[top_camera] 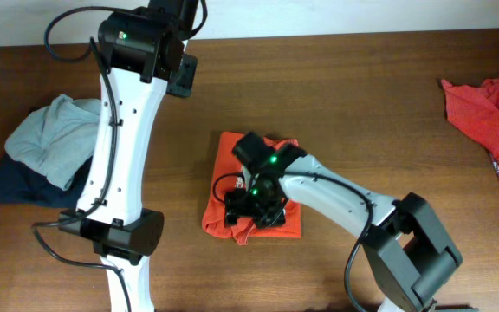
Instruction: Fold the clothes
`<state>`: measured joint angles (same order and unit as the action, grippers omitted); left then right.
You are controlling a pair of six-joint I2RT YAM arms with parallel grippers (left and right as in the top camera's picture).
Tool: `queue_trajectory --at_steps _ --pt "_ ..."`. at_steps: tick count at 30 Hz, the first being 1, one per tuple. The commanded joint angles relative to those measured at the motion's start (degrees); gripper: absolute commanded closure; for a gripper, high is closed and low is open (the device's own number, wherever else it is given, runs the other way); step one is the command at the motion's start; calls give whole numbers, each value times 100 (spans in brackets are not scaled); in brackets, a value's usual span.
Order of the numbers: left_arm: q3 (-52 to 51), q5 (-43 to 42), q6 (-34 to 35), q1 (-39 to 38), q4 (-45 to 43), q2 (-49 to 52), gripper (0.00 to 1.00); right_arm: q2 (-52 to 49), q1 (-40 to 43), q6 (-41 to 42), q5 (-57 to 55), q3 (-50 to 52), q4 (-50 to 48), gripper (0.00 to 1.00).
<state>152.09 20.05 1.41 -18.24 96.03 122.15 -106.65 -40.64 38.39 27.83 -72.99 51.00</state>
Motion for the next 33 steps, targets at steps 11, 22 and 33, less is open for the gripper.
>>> queue_trajectory --at_steps 11,22,33 --pt "74 -81 96 120 66 -55 48 79 -87 824 -555 485 -195 59" --pt "74 -81 94 122 48 -57 46 92 -85 -20 -1073 479 164 88" --pt "74 -81 96 120 33 -55 41 92 767 -664 -1600 446 1226 94"
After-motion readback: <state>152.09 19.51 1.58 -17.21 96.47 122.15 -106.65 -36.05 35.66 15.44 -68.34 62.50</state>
